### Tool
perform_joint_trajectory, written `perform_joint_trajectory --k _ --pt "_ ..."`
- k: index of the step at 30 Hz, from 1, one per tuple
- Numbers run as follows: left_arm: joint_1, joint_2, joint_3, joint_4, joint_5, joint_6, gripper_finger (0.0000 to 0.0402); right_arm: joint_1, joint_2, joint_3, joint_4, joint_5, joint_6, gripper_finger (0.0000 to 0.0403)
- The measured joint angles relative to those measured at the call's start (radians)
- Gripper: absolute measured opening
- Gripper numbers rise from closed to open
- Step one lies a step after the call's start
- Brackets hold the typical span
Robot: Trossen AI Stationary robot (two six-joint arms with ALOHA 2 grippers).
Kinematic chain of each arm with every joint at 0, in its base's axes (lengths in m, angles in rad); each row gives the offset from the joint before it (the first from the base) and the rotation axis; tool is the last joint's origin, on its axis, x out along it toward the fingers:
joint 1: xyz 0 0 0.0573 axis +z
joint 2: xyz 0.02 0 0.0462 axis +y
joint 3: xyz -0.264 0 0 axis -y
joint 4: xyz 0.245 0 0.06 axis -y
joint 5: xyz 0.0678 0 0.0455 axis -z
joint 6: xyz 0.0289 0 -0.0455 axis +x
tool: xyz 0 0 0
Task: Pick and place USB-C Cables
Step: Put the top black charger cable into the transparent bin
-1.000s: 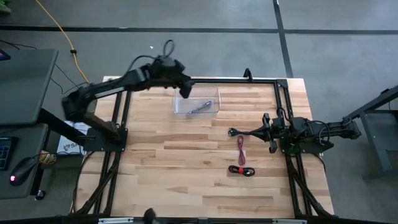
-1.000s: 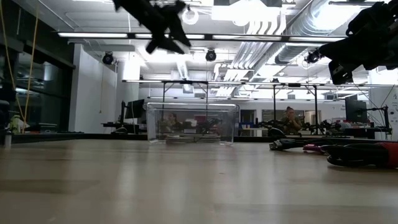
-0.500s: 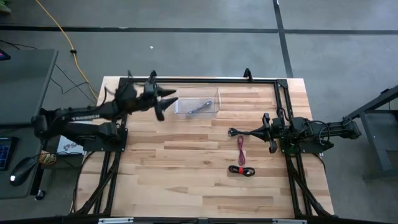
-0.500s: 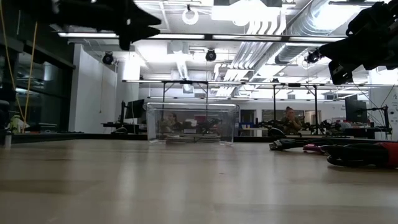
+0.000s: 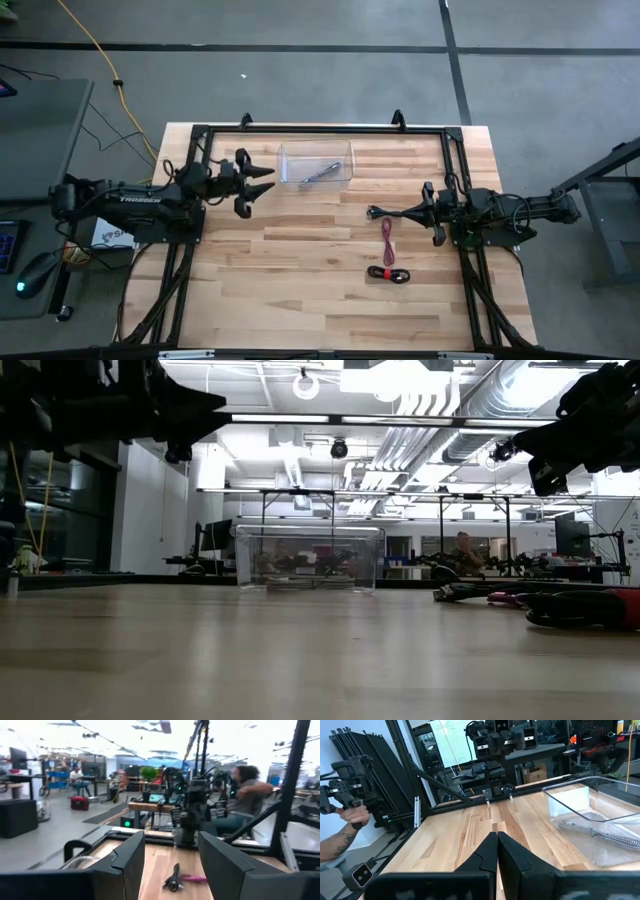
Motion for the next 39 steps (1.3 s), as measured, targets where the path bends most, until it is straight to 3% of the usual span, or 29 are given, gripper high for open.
perform_joint_trajectory --k 17,25,30,39 --pt "-0.031 0.0 0.0 0.096 0.002 0.007 0.0165 0.0 0.0 0.0 0.001 0.001 0.0 0.0" --pt "-0.031 0.0 0.0 0.096 0.002 0.002 0.0165 0.0 0.0 0.0 0.158 0.135 -0.048 0.0" --pt "-0.031 0.0 0.0 0.092 0.001 0.005 0.0165 0.0 0.0 0.0 0.291 0.144 -0.072 0.0" --pt "-0.031 0.0 0.0 0.091 0.0 0.007 0.0165 0.0 0.024 0.0 0.23 0.226 -0.018 0.0007"
